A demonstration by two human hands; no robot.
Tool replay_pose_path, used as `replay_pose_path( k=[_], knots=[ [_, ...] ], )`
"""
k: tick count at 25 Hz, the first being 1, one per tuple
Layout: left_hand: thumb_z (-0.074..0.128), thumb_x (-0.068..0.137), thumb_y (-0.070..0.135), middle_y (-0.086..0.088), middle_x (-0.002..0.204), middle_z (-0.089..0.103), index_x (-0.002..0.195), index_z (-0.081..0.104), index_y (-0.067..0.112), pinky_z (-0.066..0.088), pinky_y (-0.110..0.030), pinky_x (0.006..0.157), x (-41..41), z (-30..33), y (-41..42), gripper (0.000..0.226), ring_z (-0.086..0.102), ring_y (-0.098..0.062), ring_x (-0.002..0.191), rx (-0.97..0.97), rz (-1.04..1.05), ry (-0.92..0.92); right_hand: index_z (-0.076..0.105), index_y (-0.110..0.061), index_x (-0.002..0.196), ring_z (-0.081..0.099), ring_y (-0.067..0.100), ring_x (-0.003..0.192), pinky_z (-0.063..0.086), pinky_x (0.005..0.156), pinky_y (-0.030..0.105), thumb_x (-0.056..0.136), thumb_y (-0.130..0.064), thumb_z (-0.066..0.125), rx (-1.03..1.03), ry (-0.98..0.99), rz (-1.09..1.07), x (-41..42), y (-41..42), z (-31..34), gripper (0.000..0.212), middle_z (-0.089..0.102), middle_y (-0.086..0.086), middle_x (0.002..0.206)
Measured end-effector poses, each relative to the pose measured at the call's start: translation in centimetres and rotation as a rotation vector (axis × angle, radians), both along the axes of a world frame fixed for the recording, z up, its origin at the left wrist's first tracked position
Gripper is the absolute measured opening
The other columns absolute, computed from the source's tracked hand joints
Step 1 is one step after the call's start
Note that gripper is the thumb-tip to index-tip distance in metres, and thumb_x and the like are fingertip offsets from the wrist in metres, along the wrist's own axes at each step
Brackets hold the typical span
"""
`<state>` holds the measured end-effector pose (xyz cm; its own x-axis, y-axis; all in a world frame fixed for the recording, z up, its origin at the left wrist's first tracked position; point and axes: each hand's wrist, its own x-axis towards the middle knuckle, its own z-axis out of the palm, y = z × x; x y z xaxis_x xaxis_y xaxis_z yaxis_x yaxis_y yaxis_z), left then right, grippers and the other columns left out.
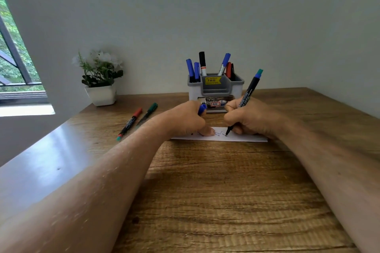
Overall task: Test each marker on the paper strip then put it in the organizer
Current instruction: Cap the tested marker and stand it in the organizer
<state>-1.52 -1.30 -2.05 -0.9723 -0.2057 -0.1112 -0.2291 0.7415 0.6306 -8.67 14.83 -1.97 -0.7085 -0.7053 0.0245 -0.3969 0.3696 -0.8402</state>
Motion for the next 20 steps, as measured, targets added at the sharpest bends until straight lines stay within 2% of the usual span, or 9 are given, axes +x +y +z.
replay_pose_path(
  k=[4, 10, 15, 20],
  knots=[
    [0.077, 0.079, 0.024, -0.005, 0.092, 0.058, 0.093, 0.051, 0.021, 0.040, -0.035, 0.076, -0.08, 0.03, -0.05, 0.030, 0.053, -0.017, 0.082, -0.005, 0.006, -0.001, 0.049, -0.013, 0.057, 0.046, 0.007, 0.036, 0.037, 0.040, 0.019, 0.082, -0.003, 0.063, -0.004, 0.061, -0.035, 0.08, 0.00, -0.20, 0.030, 0.050, -0.002, 0.041],
    [0.078, 0.079, 0.024, -0.004, 0.091, 0.057, 0.096, 0.051, 0.020, 0.039, -0.033, 0.072, -0.06, -0.05, -0.01, 0.032, 0.053, -0.017, 0.083, 0.003, 0.015, -0.001, 0.046, -0.014, 0.057, 0.044, 0.011, 0.038, 0.036, 0.037, 0.020, 0.081, -0.001, 0.063, -0.011, 0.056, -0.047, 0.03, 0.14, -0.17, 0.032, 0.047, -0.002, 0.040],
    [0.078, 0.079, 0.025, -0.005, 0.092, 0.059, 0.098, 0.053, 0.020, 0.040, -0.035, 0.076, -0.14, -0.02, -0.11, 0.032, 0.055, -0.019, 0.087, 0.002, 0.014, -0.005, 0.051, -0.013, 0.059, 0.048, 0.006, 0.038, 0.040, 0.047, 0.022, 0.082, -0.005, 0.064, 0.003, 0.086, -0.031, 0.22, 0.03, -0.17, 0.028, 0.052, -0.002, 0.043],
    [0.078, 0.079, 0.025, -0.004, 0.088, 0.058, 0.094, 0.053, 0.019, 0.039, -0.035, 0.073, -0.29, -0.15, -0.18, 0.030, 0.054, -0.019, 0.084, 0.006, 0.008, -0.005, 0.048, -0.013, 0.057, 0.045, 0.009, 0.038, 0.037, 0.041, 0.020, 0.081, -0.002, 0.063, 0.001, 0.055, -0.025, 0.23, 0.11, -0.15, 0.031, 0.049, -0.001, 0.041]
  ],
)
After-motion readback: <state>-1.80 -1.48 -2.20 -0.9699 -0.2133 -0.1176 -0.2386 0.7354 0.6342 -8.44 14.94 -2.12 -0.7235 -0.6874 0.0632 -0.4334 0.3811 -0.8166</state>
